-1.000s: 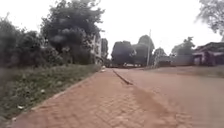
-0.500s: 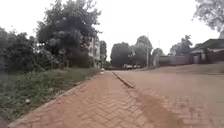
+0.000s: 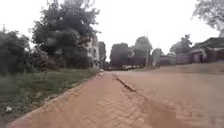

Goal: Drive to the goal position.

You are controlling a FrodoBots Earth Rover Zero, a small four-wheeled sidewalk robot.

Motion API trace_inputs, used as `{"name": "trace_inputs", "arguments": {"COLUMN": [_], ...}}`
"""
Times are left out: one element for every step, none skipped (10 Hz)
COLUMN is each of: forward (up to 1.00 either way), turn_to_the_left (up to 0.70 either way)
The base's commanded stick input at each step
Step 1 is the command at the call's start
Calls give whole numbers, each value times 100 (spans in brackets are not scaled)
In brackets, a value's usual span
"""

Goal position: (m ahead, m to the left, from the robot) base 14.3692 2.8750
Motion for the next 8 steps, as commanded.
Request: {"name": "trace_inputs", "arguments": {"forward": [70,70,70,70,70,70,70,70], "turn_to_the_left": [4,4,4,4,3,4,5,5]}}
